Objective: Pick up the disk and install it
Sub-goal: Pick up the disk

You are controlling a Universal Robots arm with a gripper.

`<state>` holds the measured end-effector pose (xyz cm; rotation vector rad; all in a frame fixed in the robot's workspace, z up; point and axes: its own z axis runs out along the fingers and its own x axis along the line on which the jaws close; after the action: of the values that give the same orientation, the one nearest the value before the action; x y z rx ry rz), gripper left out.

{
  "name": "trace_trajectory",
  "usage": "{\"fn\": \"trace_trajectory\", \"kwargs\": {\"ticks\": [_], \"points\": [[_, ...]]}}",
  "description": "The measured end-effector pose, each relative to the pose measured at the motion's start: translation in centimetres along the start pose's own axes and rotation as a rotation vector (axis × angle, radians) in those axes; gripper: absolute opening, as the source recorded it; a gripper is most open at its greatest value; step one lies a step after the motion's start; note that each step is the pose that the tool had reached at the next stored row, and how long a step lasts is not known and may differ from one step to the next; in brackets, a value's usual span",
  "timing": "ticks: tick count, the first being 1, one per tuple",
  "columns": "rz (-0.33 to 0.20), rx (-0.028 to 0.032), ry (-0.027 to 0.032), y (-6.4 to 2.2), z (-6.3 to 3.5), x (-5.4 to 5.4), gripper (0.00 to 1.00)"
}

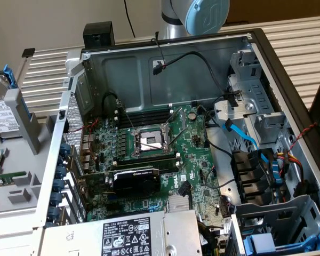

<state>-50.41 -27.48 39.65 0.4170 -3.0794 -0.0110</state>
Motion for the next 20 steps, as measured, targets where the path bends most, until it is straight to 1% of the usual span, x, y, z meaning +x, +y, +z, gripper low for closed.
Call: {"fn": "trace_trajectory", "kwargs": {"ticks": [20], "points": [[-0.364, 0.012, 0.0043, 0.0, 0.01, 0.0, 0.11]]}}
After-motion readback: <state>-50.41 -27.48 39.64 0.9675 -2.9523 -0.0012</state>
